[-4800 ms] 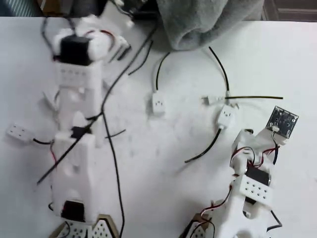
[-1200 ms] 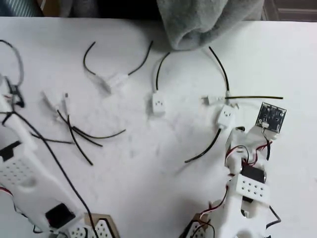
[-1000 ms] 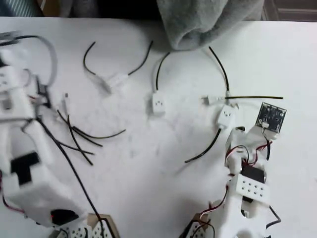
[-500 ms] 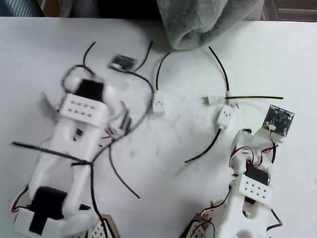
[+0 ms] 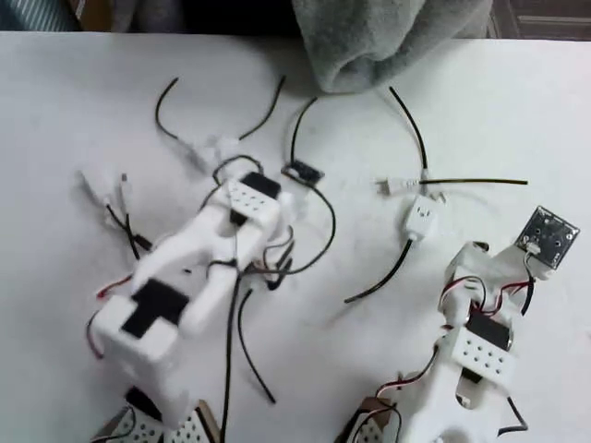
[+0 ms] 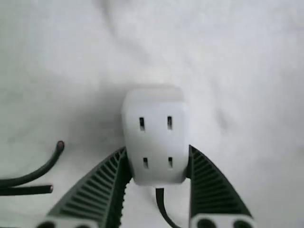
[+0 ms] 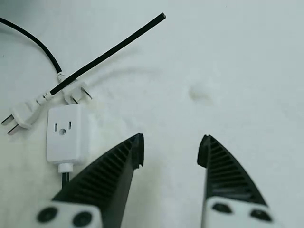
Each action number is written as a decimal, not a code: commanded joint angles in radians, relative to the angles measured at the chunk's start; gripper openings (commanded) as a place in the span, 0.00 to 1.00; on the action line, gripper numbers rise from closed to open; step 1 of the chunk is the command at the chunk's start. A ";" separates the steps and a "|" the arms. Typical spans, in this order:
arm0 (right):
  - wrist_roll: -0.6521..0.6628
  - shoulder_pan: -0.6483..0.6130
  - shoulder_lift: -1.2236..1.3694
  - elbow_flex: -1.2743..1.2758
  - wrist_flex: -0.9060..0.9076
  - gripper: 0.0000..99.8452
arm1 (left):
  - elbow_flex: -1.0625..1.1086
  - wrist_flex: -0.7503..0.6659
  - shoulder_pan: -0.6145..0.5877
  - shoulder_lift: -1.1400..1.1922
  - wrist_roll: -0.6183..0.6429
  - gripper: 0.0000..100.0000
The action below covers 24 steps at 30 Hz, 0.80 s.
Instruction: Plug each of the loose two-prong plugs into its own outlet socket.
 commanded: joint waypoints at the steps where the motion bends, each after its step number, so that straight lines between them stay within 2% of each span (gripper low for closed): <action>1: -0.009 0.001 -0.001 -0.005 -0.021 0.20 | -0.068 -0.018 0.018 0.025 0.054 0.15; 4: -0.003 -0.015 0.002 -0.005 -0.021 0.20 | -0.098 0.005 0.016 -0.004 0.101 0.21; 10: -0.002 -0.025 0.004 -0.005 -0.021 0.20 | -0.201 0.146 0.013 -0.127 0.103 0.21; 14: 0.000 -0.025 0.005 -0.005 -0.021 0.20 | -0.310 0.302 -0.050 -0.240 0.100 0.22; 18: 0.000 -0.027 0.005 -0.005 -0.021 0.20 | -0.474 0.465 -0.191 -0.340 0.092 0.22; 24: 0.000 -0.044 0.005 -0.003 -0.021 0.20 | -0.557 0.476 -0.527 -0.420 -0.072 0.22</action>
